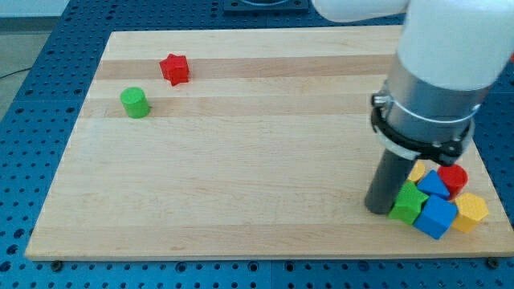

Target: Place the green circle right to the red star

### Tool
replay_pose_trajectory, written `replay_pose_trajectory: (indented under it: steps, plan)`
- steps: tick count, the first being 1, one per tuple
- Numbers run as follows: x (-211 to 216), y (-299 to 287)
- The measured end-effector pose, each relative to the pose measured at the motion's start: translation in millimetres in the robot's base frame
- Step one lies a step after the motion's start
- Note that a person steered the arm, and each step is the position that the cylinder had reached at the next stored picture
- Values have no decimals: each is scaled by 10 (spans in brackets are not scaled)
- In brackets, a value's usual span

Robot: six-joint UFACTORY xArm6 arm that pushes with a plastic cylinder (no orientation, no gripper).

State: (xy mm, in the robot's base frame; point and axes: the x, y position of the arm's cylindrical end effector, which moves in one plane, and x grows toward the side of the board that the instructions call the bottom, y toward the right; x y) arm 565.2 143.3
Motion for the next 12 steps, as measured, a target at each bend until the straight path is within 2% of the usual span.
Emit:
replay_pose_trajectory:
  steps: [2,4,5,7,10,11,12]
  plan:
    - [0,-175]
    - [55,-1042]
    - [-219,-1319]
    - [-1416,-1437]
    - [-1424,-1495]
    - [-1258,-1720]
    - [-845,-2280]
